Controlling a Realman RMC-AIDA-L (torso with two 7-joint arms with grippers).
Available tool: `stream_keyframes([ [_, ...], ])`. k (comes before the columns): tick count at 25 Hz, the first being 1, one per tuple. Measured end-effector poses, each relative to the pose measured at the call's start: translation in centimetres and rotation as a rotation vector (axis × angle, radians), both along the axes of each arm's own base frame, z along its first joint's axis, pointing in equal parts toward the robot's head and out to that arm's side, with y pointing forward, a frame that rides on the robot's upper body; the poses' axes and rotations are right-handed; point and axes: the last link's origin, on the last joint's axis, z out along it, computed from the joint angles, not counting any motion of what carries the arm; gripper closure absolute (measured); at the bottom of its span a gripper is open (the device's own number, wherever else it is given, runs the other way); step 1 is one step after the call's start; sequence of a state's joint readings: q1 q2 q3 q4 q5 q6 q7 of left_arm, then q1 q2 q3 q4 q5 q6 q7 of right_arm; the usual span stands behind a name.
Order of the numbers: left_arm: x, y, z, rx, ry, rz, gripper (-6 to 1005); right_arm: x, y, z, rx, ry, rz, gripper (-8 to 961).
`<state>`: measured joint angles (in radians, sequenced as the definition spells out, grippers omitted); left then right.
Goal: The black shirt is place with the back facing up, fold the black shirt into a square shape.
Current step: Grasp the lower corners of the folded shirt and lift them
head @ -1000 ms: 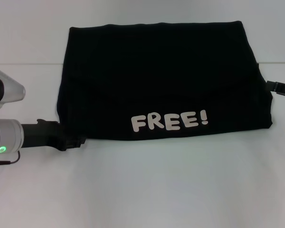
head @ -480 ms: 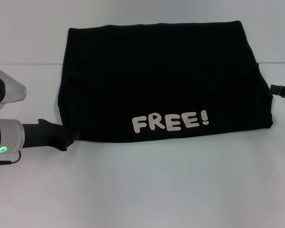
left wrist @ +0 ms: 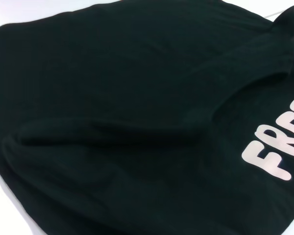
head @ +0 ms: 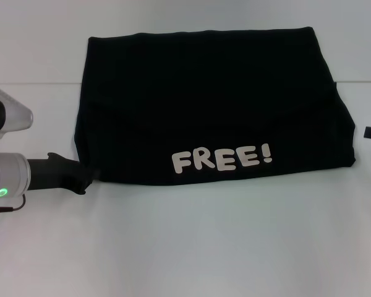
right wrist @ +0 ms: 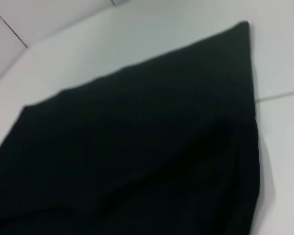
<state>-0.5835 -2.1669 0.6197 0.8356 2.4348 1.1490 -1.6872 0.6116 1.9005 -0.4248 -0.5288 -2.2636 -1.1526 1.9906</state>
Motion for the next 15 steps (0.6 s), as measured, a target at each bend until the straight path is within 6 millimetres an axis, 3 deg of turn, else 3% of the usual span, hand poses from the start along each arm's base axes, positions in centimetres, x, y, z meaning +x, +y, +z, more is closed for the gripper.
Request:
stream_keyframes([
  [15,0.2,0.5,0.2,0.016,0.009,-0.006,995,-2.1,1.5,-6.0,-0.073,-0.092,0.015,348],
])
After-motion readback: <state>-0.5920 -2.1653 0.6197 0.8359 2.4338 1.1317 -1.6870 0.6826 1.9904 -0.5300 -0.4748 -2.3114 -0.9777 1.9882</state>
